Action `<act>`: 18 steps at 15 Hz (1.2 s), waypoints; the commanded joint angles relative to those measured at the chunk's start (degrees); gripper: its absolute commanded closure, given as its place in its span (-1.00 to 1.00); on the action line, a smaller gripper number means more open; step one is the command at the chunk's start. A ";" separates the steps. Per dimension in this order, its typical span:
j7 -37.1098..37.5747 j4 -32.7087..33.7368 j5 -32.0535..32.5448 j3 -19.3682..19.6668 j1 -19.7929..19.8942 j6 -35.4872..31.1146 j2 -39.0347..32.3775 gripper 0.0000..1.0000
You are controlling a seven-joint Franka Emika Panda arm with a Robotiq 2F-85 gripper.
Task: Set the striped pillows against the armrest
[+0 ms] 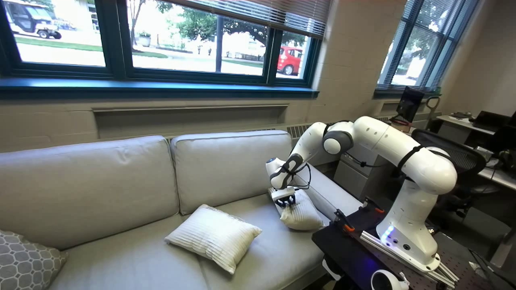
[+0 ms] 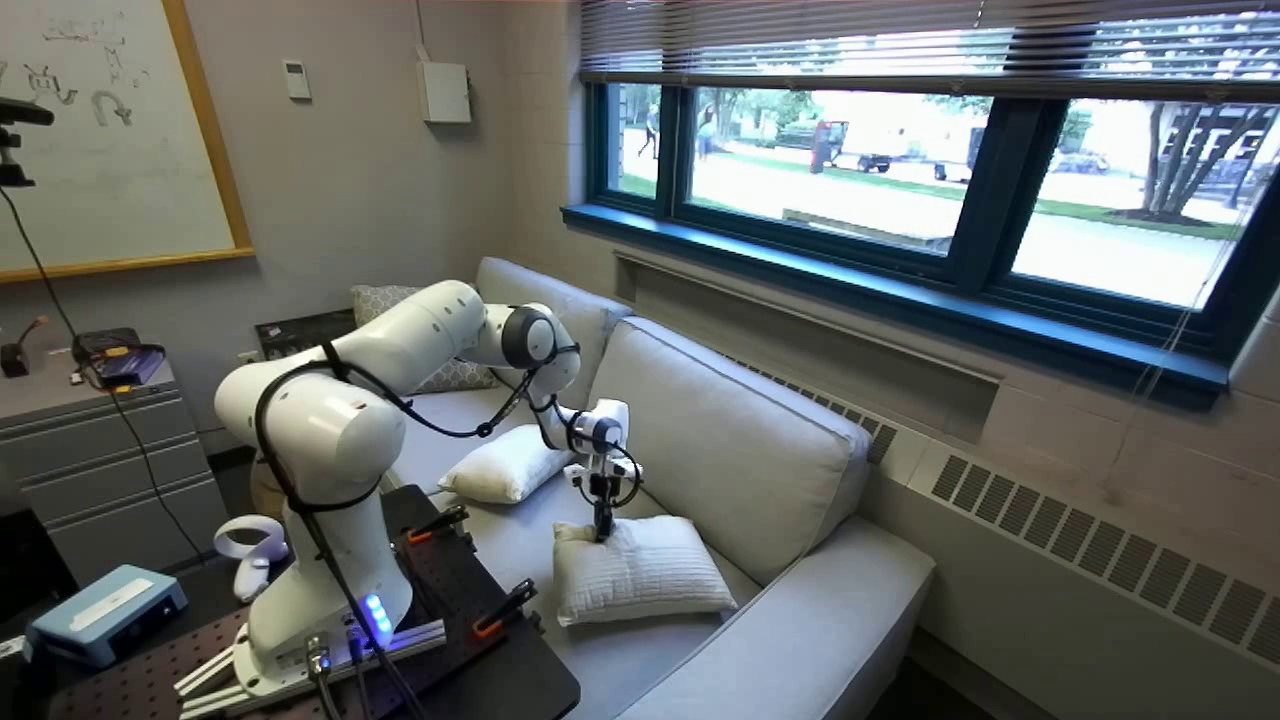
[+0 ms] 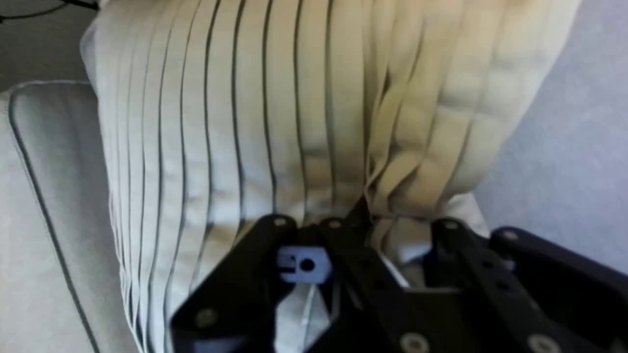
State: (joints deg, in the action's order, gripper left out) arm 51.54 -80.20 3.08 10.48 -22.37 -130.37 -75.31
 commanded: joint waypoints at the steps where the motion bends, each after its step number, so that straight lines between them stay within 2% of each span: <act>1: 1.12 -5.15 0.87 0.97 1.03 -9.47 7.11 0.80; 2: 0.31 -8.87 -0.82 1.27 1.25 -12.86 10.54 0.76; 5: -0.59 -16.90 -3.37 -0.26 5.17 -22.63 17.33 0.77; 9: -4.35 -28.62 -9.63 -2.56 13.37 -38.83 22.83 0.77; 12: -9.95 -36.15 -16.20 -8.12 23.44 -52.32 24.07 0.77; 14: -13.34 -40.33 -19.45 -13.97 32.05 -61.14 24.04 0.77; 17: -13.45 -45.04 -19.16 -22.79 45.40 -72.46 22.06 0.77; 18: -12.67 -42.01 -17.80 -23.33 49.34 -68.03 23.00 0.77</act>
State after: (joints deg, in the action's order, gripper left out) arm 39.32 -122.41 -15.53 -7.71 16.26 -197.96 -53.41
